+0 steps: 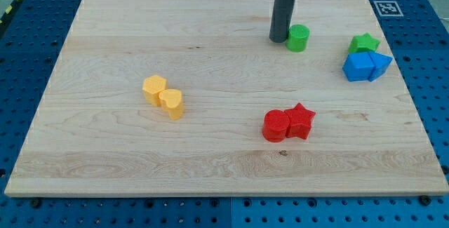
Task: Slide the red star towards the center
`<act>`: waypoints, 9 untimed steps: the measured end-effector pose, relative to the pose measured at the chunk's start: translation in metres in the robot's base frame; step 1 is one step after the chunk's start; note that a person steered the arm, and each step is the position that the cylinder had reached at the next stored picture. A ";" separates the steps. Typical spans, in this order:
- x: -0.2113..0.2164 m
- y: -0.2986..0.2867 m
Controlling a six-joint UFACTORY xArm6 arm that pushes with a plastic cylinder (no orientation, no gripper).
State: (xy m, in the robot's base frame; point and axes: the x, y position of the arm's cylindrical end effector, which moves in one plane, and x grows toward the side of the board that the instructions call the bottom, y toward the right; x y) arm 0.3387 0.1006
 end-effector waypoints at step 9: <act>0.220 -0.093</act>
State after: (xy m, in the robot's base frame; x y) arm 0.5591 0.0072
